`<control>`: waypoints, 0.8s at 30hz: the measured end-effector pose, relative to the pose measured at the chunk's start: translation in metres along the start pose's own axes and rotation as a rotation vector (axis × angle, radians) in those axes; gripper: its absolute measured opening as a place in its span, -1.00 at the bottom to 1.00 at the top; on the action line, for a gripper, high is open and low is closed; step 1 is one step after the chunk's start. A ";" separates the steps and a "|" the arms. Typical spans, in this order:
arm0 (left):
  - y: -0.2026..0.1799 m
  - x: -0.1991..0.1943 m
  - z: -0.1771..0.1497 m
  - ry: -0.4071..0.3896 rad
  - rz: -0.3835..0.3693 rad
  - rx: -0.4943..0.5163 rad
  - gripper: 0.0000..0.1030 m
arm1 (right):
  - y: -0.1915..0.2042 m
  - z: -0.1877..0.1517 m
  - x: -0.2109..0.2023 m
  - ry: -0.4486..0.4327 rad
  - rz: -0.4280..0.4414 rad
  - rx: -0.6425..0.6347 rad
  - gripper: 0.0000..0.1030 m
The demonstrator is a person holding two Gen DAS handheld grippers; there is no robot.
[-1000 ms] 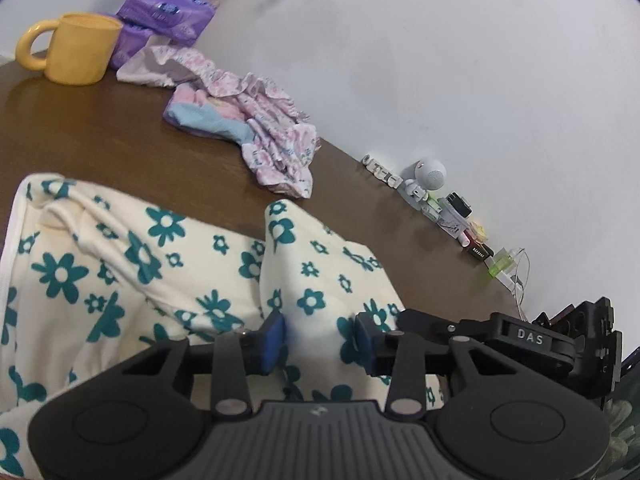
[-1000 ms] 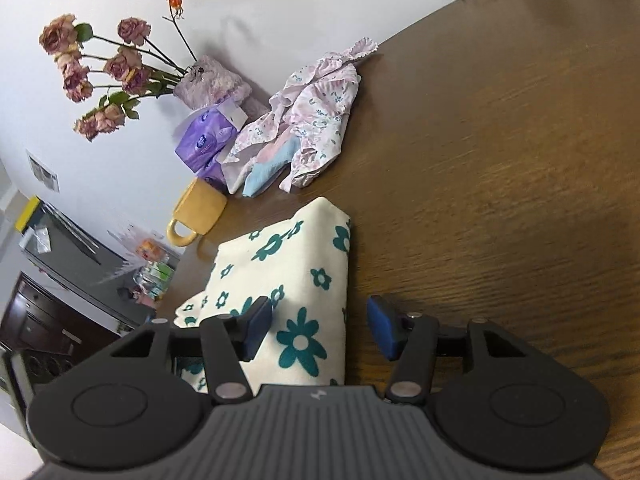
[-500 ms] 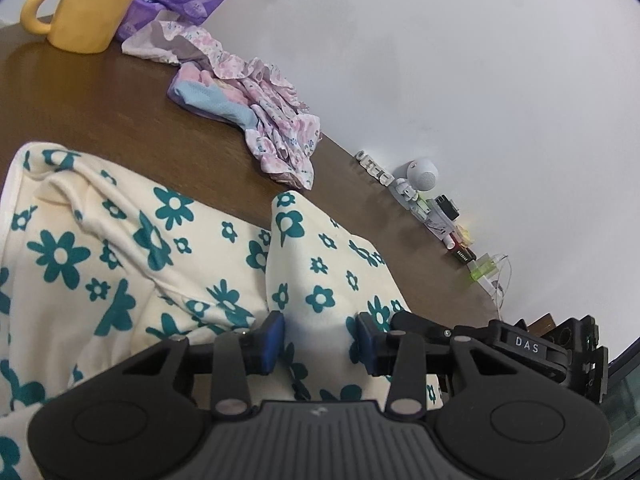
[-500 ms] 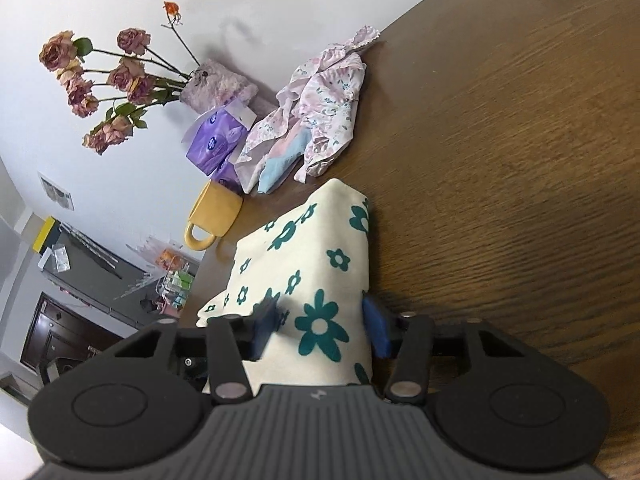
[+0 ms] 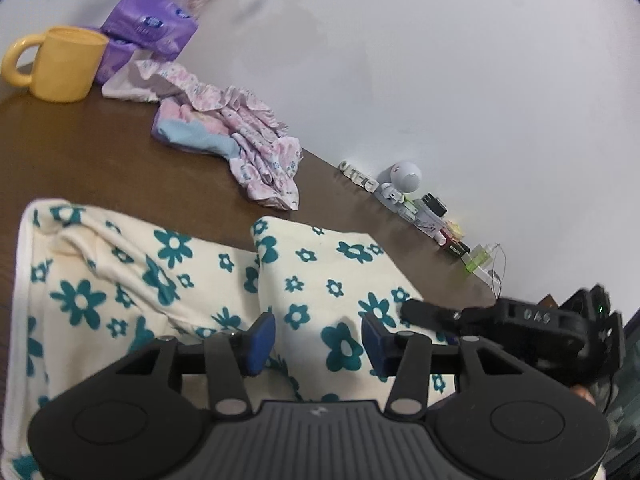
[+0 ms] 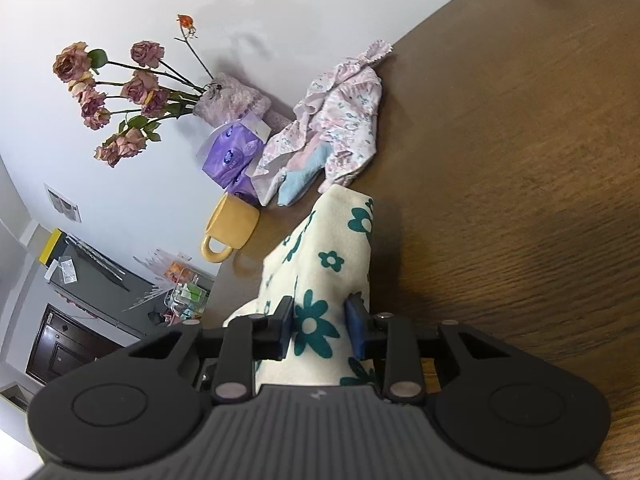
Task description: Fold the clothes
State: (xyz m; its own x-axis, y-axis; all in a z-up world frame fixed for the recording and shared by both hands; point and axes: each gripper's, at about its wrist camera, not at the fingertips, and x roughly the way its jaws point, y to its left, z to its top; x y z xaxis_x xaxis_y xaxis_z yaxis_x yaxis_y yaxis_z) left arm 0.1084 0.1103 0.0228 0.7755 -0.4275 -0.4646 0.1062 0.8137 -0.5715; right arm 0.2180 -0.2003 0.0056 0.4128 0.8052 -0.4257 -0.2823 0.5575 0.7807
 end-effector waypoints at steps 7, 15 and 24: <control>0.017 0.006 0.005 0.073 -0.029 -0.021 -0.26 | 0.013 -0.002 0.000 -0.012 0.042 -0.044 -0.32; 0.016 0.017 0.003 0.116 -0.041 -0.014 -0.26 | -0.011 -0.010 0.003 -0.048 -0.021 0.008 -0.28; 0.020 0.018 0.004 0.119 -0.051 -0.058 -0.25 | -0.029 -0.010 0.006 -0.035 -0.011 0.007 0.02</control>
State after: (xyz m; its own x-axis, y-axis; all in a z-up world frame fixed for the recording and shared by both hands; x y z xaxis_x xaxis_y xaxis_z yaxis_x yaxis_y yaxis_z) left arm 0.1272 0.1207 0.0060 0.6907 -0.5143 -0.5084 0.1052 0.7670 -0.6329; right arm 0.2205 -0.2097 -0.0243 0.4456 0.7915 -0.4184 -0.2716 0.5648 0.7793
